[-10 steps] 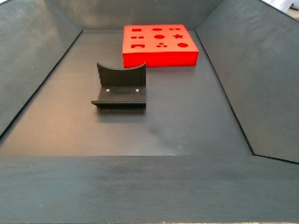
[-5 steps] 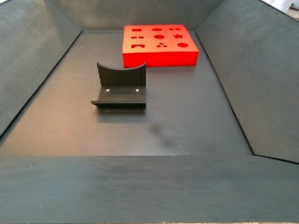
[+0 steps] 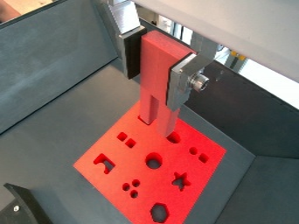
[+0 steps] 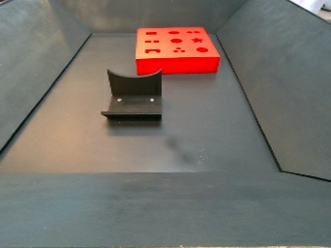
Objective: Pick up the double-square object. Move up. Place the double-square object on the fixture. Regrasp the double-square object. Move to above the board. Insert the double-square object.
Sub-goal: Insert the double-square object.
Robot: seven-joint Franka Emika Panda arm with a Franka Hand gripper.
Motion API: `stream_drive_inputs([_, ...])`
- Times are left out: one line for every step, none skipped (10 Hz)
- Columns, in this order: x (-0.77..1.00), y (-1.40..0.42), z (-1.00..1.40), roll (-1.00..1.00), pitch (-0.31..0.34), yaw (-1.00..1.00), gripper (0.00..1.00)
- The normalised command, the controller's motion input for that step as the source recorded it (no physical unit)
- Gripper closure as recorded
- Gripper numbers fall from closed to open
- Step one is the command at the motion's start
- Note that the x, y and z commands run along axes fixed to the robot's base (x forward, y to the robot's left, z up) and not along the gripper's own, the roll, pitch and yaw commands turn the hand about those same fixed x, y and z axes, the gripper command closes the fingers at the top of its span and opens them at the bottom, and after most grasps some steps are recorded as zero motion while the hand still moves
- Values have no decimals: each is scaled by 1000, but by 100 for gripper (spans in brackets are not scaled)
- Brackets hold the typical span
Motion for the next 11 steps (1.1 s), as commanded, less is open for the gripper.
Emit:
stream_drive_inputs([0,-37,-97,0,-21,0,100])
stream_drive_inputs([449,-46,-563,-53,-106,154,100])
stream_drive_inputs([806,0,-620,-167,-114,214,100])
stream_drive_inputs([911,3,-609,-247,-110,174,100])
stream_drive_inputs([969,6,-626,-229,-100,111,100])
stream_drive_inputs([971,9,-643,-193,-81,97,100])
stream_drive_inputs([823,0,-777,-97,-109,97,100])
stream_drive_inputs([754,0,-857,-91,-101,100,100])
stream_drive_inputs([629,0,-869,-87,-110,86,100])
stream_drive_inputs([463,0,-869,-36,-99,86,100])
stream_drive_inputs([331,0,-789,0,-69,114,100])
